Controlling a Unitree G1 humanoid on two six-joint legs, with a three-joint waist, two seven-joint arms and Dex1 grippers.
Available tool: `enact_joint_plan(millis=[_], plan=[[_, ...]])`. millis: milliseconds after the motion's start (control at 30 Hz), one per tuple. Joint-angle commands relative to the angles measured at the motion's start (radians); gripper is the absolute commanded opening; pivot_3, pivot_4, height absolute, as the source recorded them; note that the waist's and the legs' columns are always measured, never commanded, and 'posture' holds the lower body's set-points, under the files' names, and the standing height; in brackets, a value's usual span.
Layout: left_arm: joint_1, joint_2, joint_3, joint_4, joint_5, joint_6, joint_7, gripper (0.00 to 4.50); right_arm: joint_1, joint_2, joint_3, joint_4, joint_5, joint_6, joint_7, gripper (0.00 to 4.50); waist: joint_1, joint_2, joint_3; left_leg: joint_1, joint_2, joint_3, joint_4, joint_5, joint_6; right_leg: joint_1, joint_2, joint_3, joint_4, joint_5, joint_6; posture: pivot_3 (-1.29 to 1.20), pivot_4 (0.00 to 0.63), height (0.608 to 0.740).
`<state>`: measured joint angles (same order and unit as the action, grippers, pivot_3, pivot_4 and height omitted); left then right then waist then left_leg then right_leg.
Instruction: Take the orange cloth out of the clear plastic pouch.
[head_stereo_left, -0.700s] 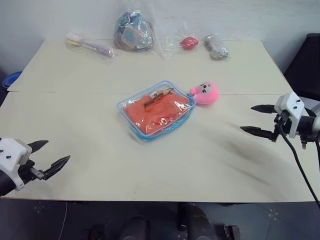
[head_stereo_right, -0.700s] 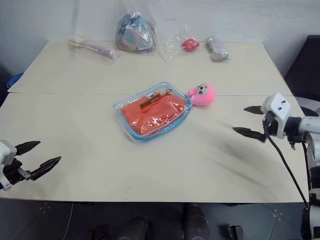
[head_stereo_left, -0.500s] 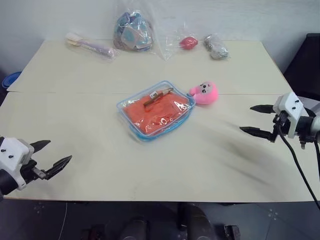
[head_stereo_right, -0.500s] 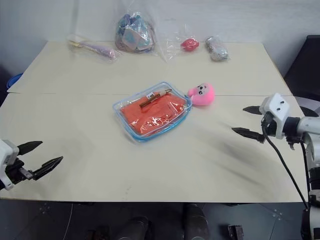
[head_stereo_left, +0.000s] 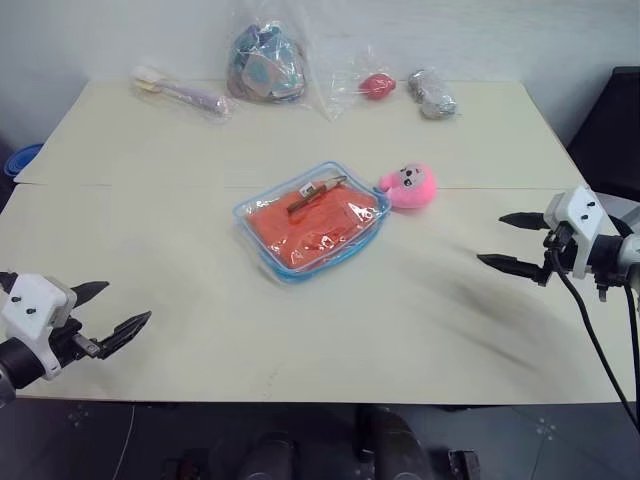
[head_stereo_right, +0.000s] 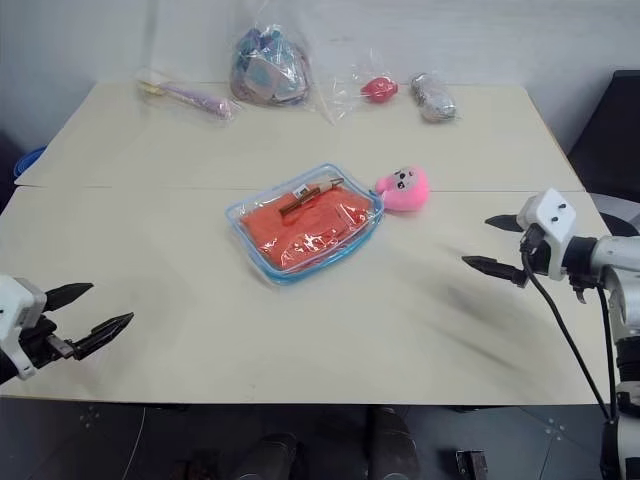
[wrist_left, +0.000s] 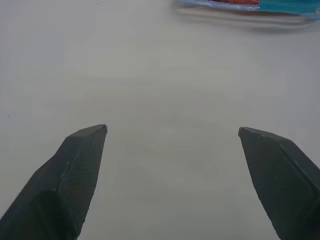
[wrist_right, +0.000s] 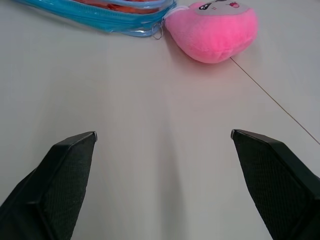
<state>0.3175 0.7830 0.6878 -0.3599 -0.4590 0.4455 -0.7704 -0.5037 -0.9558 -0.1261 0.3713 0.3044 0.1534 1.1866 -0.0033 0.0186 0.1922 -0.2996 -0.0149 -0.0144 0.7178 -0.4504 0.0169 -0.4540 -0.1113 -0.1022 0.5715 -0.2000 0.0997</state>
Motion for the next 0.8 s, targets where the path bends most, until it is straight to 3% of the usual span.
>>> enact_joint_plan(millis=[33, 333, 433, 567, 633, 800], plan=[[-0.023, 0.0, 0.009, -0.025, -0.01, -0.002, 0.015, 4.47, -0.004, 0.006, -0.035, -0.042, 0.026, 0.012, -0.004, 4.5, 0.0, 0.0, 0.0, 0.0, 0.0, 0.0, 0.0, 0.0, 0.0, 0.0, 0.0, 0.0, 0.0, 0.0, 0.0, 0.0, 0.15, 0.74], [-0.099, 0.01, -0.024, -0.039, -0.039, 0.042, 0.043, 4.47, 0.026, 0.049, -0.037, -0.153, 0.065, 0.078, -0.033, 4.5, 0.001, 0.0, 0.0, 0.0, 0.0, 0.0, 0.001, 0.0, 0.0, 0.0, 0.0, 0.0, 0.0, 0.0, 0.0, 0.0, 0.15, 0.74], [-0.26, 0.028, -0.105, -0.045, -0.115, 0.14, 0.068, 4.47, 0.051, 0.092, -0.037, -0.297, 0.124, 0.161, -0.073, 4.5, 0.009, 0.0, 0.0, 0.0, 0.0, -0.002, 0.002, 0.0, -0.001, 0.0, 0.0, -0.001, 0.002, 0.0, 0.0, 0.0, 0.15, 0.74], [-0.58, 0.012, -0.308, 0.032, -0.139, 0.207, 0.058, 4.47, 0.063, 0.171, -0.009, -0.521, 0.204, 0.291, -0.154, 4.5, 0.017, 0.0, 0.0, 0.0, -0.002, -0.002, 0.003, 0.001, -0.001, 0.001, -0.001, -0.001, 0.004, 0.0, 0.0, 0.0, 0.15, 0.74], [-0.763, -0.016, -0.437, 0.124, -0.102, 0.206, 0.036, 4.47, 0.058, 0.218, 0.013, -0.627, 0.238, 0.346, -0.209, 4.5, 0.022, 0.0, 0.0, 0.0, -0.004, -0.002, 0.003, 0.001, -0.002, 0.0, -0.001, -0.001, 0.004, 0.0, 0.0, 0.0, 0.15, 0.74], [-1.039, -0.085, -0.658, 0.435, 0.084, 0.051, -0.015, 4.47, 0.033, 0.291, 0.05, -0.784, 0.273, 0.429, -0.313, 4.5, 0.016, 0.0, -0.001, -0.001, -0.008, -0.001, 0.003, 0.001, -0.002, -0.001, 0.001, -0.002, 0.004, 0.001, 0.0, 0.0, 0.15, 0.74]])
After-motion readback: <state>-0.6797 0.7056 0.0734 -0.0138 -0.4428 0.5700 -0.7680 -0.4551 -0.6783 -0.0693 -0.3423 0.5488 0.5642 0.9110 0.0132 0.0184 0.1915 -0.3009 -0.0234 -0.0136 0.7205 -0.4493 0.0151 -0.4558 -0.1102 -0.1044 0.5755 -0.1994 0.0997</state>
